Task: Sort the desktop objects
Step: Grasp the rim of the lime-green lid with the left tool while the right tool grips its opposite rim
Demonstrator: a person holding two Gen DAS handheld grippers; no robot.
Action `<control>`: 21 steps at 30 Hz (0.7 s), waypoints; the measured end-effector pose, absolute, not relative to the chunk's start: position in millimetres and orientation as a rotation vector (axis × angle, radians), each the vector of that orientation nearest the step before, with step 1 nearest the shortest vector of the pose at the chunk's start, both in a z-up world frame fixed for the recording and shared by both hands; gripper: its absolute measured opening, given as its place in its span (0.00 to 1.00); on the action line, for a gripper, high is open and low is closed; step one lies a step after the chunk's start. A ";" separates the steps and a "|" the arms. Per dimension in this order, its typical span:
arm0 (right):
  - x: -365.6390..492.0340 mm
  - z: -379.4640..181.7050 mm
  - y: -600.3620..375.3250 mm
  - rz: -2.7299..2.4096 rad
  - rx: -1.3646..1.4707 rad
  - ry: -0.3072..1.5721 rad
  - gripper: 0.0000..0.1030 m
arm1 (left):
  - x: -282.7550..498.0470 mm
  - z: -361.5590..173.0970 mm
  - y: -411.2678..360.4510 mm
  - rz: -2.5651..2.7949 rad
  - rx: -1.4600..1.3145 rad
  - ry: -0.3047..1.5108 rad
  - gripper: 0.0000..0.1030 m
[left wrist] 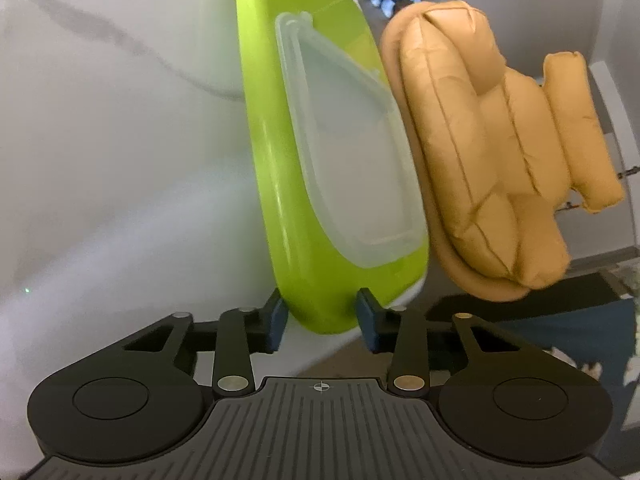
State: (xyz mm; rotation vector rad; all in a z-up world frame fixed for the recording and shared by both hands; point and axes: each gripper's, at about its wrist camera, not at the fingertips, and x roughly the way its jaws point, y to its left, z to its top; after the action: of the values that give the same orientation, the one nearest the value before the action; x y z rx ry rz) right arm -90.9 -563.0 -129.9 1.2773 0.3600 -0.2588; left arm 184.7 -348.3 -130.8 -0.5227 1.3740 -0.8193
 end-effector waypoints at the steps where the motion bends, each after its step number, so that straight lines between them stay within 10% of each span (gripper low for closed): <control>1: -91.1 -129.5 -562.7 -0.265 1.278 0.354 0.77 | 179.1 -131.8 -348.1 -0.833 -0.531 1.387 0.31; 8: -100.1 -135.7 -557.6 -0.304 1.326 0.321 0.77 | 151.1 -123.5 -338.5 -0.873 -0.534 1.378 0.18; 13: -80.6 -140.3 -565.9 -0.296 1.380 0.275 0.74 | 145.0 -108.6 -317.9 -0.786 -0.575 1.274 0.72; 21: -61.6 -141.2 -563.7 -0.335 1.305 0.351 0.42 | 142.2 -106.5 -321.0 -0.805 -0.484 1.283 0.85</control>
State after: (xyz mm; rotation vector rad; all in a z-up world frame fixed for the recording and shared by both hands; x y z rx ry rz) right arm -61.6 -563.7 -141.2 1.3050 0.3513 -0.3350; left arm 142.2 -321.0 -106.5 -0.4838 1.2834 -0.8053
